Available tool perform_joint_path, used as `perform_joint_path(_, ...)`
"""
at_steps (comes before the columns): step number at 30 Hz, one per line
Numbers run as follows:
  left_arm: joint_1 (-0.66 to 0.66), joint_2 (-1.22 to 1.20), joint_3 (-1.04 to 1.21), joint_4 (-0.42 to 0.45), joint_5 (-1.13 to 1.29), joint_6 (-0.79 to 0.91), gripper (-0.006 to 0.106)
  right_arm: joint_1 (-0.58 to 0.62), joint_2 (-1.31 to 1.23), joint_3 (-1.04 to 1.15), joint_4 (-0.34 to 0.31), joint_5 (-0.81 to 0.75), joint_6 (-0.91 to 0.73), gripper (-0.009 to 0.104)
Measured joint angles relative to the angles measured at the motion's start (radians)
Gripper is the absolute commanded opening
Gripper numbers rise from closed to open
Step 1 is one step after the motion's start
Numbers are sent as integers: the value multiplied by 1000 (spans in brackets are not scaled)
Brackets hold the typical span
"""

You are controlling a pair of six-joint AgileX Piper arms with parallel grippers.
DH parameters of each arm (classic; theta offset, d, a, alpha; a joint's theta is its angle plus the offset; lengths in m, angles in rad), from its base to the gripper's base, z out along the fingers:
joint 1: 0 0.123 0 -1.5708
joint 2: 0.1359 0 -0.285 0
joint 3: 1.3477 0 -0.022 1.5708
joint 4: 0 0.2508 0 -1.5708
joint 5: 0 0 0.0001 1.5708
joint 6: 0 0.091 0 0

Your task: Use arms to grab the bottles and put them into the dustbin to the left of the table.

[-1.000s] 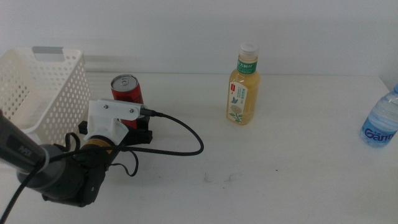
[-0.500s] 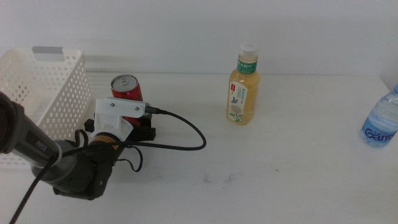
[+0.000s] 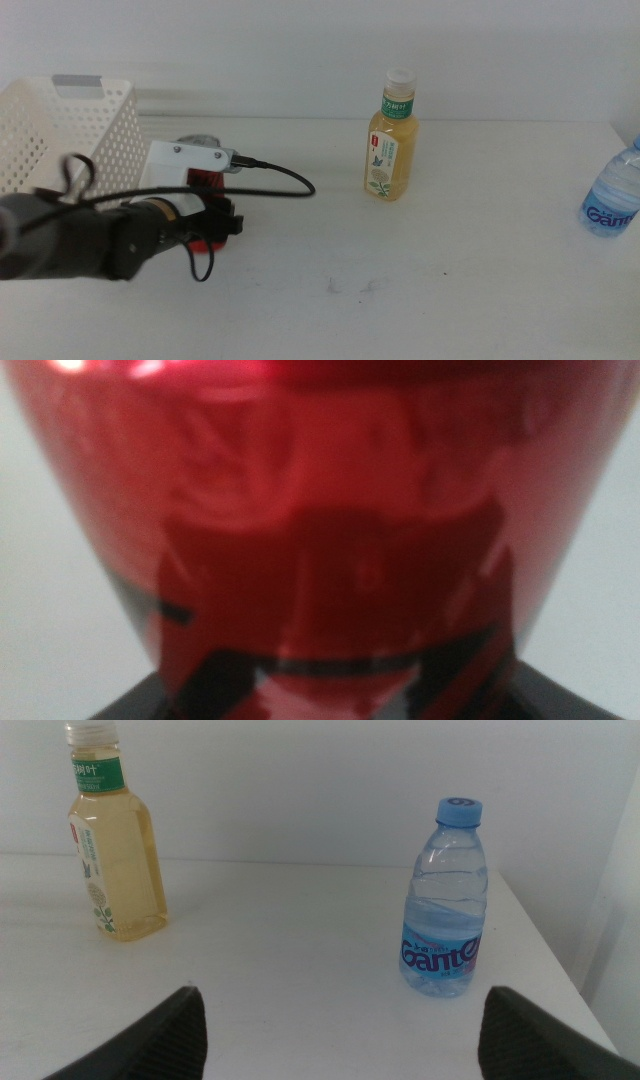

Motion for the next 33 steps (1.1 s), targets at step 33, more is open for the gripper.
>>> perform_joint_path(33, 542, 114, -973, 224, 1548, 163, 3, 0, 0, 0, 0, 0, 0, 88)
